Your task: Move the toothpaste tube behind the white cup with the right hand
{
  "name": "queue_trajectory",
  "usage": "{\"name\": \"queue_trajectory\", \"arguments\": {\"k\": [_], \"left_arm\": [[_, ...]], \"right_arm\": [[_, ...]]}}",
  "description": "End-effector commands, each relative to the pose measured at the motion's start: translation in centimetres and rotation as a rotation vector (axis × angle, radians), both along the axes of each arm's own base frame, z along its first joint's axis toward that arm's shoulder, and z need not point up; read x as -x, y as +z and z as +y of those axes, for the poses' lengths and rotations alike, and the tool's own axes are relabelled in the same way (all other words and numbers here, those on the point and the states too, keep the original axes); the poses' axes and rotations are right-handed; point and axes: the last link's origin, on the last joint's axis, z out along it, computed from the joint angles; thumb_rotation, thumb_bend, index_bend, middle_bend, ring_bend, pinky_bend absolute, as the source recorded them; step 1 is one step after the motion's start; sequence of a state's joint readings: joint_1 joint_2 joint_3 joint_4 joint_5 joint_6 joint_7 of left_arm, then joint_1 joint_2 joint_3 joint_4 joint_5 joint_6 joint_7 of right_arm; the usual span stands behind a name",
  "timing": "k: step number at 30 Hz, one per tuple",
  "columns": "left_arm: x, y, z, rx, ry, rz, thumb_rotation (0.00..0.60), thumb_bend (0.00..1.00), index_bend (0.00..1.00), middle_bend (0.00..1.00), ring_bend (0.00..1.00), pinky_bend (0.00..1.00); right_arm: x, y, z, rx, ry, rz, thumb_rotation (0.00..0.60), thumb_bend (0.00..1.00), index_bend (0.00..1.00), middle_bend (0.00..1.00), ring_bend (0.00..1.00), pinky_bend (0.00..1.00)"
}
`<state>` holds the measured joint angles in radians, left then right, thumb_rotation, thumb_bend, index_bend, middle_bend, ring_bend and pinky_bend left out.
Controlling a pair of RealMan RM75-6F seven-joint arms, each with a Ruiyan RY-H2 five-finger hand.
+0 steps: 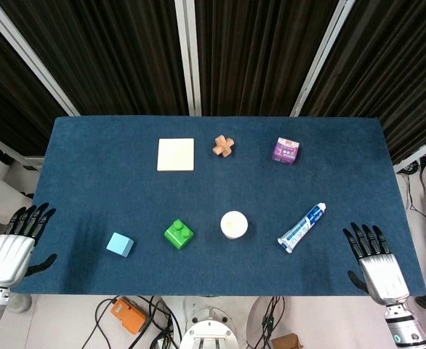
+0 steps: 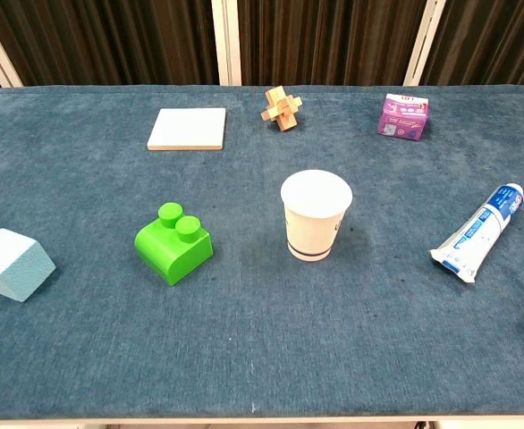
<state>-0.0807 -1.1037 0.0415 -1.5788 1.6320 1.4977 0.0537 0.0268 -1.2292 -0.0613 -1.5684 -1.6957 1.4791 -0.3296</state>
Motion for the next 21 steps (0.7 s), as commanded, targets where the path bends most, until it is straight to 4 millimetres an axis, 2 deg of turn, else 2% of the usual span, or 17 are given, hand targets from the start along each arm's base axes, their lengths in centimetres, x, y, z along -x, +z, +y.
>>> {"name": "queue_trajectory", "arguments": {"k": [1,6,9,15,17,21], "left_arm": [[0.0,0.0,0.1,-0.002,0.001,-0.001,0.6,0.16,0.0,0.0,0.0,0.01],[0.0,0.0,0.0,0.0,0.003,0.0,0.6,0.16,0.0,0.0,0.0,0.01],[0.0,0.1,0.0,-0.003,0.001,-0.004,0.6,0.16,0.0,0.0,0.0,0.01],[0.0,0.3,0.2,-0.009,0.009,-0.011,0.6,0.16,0.0,0.0,0.0,0.01],[0.0,0.3,0.2,-0.011,0.007,-0.011,0.6,0.16,0.0,0.0,0.0,0.01],[0.1,0.5,0.4,-0.019,0.018,-0.014,0.6,0.16,0.0,0.0,0.0,0.01]], "right_arm": [[0.0,0.0,-0.2,-0.001,-0.003,0.0,0.6,0.4,0.0,0.0,0.0,0.0],[0.0,-0.4,-1.0,-0.011,-0.002,0.001,0.6,0.4,0.0,0.0,0.0,0.0],[-0.4,-0.8,-2.5,-0.028,0.018,-0.012,0.6,0.4,0.0,0.0,0.0,0.0],[-2.7,-3.1,-9.0,-0.148,0.079,0.035,0.6,0.4,0.01,0.01,0.0,0.0],[-3.7,-4.2,-11.3,-0.182,0.106,0.074,0.6,0.4,0.07,0.02,0.0,0.01],[-4.8,-6.1,-14.0,-0.222,0.129,0.126,0.6,0.4,0.22,0.12,0.02,0.07]]}}
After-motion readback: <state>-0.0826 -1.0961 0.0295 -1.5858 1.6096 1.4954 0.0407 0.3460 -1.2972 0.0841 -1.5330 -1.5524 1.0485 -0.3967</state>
